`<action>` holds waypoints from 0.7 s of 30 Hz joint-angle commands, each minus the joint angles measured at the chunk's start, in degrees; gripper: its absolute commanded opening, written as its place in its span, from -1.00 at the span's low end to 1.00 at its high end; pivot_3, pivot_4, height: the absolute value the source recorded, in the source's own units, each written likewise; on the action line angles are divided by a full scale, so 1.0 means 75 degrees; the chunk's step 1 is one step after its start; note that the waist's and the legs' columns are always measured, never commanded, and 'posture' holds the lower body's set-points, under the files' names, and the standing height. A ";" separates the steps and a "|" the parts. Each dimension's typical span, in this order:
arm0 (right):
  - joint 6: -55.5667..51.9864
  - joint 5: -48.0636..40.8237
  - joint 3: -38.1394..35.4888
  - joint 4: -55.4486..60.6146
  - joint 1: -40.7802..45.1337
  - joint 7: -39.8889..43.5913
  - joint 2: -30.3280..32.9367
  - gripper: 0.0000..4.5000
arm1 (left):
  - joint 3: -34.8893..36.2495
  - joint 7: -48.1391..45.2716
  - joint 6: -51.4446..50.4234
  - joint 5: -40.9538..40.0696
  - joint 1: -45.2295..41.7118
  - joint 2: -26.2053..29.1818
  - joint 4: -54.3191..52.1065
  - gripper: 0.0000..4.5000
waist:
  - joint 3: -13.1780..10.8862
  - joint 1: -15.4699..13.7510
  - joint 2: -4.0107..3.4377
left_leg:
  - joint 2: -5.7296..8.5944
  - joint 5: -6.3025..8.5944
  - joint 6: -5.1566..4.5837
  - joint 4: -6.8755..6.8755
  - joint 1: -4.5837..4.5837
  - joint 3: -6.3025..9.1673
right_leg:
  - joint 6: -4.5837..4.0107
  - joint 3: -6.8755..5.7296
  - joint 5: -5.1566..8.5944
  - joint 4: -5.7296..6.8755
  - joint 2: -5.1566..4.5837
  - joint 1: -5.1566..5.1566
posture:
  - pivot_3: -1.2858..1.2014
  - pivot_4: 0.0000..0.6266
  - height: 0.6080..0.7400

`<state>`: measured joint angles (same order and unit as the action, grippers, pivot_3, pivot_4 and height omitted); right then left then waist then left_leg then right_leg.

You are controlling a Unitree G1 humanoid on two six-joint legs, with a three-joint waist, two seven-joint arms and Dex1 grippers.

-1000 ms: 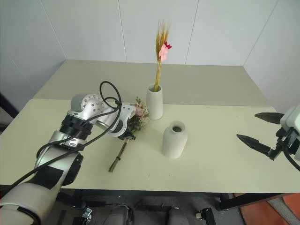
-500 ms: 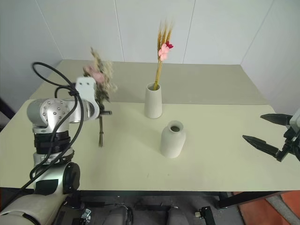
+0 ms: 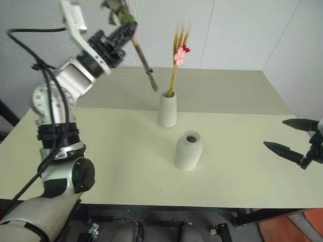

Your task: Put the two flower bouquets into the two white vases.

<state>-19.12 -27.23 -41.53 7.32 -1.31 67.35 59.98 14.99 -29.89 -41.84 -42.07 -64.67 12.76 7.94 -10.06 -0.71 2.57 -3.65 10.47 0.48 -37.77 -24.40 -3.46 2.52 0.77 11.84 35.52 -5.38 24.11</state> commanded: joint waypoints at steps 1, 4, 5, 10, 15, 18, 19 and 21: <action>-0.0031 -0.0228 -0.0428 0.0325 -0.0013 -0.0198 -0.0072 1.00 | -0.0840 -0.1186 0.0856 0.0299 0.0093 -0.0299 0.0095 -0.95 | 0.0000 0.0003 0.0000 | -0.0001 0.0000 0.0000 0.0000 -0.0002 0.0000 | 0.0000 0.0001 0.0000 0.0000 0.0001 0.0002 | 0.03 -0.52 1.00; -0.0152 -0.0299 -0.0516 0.0542 -0.0104 -0.0330 -0.0155 1.00 | -0.1150 -0.1548 0.1218 0.0493 0.0057 -0.0571 0.0559 -0.95 | 0.0000 0.0019 0.0000 | -0.0003 0.0000 -0.0001 0.0001 -0.0001 0.0002 | 0.0001 0.0002 0.0000 0.0001 0.0006 0.0003 | 0.03 -0.52 1.00; -0.0173 -0.0304 -0.0528 0.0623 -0.0149 -0.0366 -0.0168 1.00 | -0.1161 -0.1609 0.1244 0.0477 0.0008 -0.0637 0.0703 -0.95 | 0.0000 0.0023 -0.0001 | -0.0002 0.0000 -0.0001 0.0000 0.0000 0.0002 | 0.0004 0.0005 0.0002 0.0002 0.0006 0.0004 | 0.03 -0.52 1.00; -0.0280 -0.0341 -0.0679 0.0870 -0.0331 -0.0468 -0.0201 1.00 | -0.1304 -0.2205 0.0922 0.0269 0.0027 -0.0661 0.0656 -0.95 | 0.0000 0.0076 -0.0001 | -0.0004 0.0001 -0.0003 0.0001 -0.0001 0.0002 | 0.0008 0.0007 0.0004 0.0002 0.0008 0.0007 | 0.03 -0.52 1.00; -0.0358 -0.0329 -0.0804 0.0997 -0.0382 -0.0621 -0.0236 1.00 | -0.1398 -0.2442 0.0277 -0.0031 0.0106 -0.0703 0.0430 -0.95 | 0.0000 0.0051 -0.0001 | -0.0004 0.0002 -0.0004 0.0000 0.0000 0.0003 | 0.0008 0.0007 0.0005 0.0002 0.0008 0.0005 | 0.03 -0.52 1.00; -0.0346 -0.0298 -0.0825 0.1072 -0.0464 -0.0677 -0.0292 1.00 | -0.1430 -0.2586 0.0035 -0.0232 0.0143 -0.0673 0.0119 -0.95 | 0.0000 0.0041 -0.0001 | -0.0004 0.0002 -0.0005 0.0000 -0.0003 0.0005 | 0.0009 0.0006 0.0005 0.0001 0.0008 0.0007 | 0.03 -0.52 1.00; -0.0333 -0.0272 -0.0820 0.1089 -0.0480 -0.0702 -0.0294 1.00 | -0.1500 -0.2689 0.0074 -0.0189 0.0185 -0.0627 0.0026 -0.95 | 0.0000 0.0045 -0.0001 | -0.0004 0.0002 -0.0005 0.0001 -0.0003 0.0005 | 0.0009 0.0006 0.0005 0.0001 0.0008 0.0007 | 0.03 -0.52 1.00; -0.0316 -0.0248 -0.0832 0.1100 -0.0487 -0.0750 -0.0284 1.00 | -0.1660 -0.2846 0.0181 -0.0060 0.0296 -0.0580 -0.0107 -0.95 | 0.0001 0.0049 -0.0003 | -0.0003 0.0002 -0.0005 0.0001 -0.0001 0.0005 | 0.0009 0.0007 0.0005 0.0001 0.0008 0.0006 | 0.03 -0.52 1.00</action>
<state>-21.61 -28.41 -44.88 14.20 -5.24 62.65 57.67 3.21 -49.88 -41.31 -42.19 -62.45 8.28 9.74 -10.05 -0.35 2.55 -3.68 10.48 0.44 -37.76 -24.39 -3.42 2.59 0.82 11.89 35.53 -5.32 24.14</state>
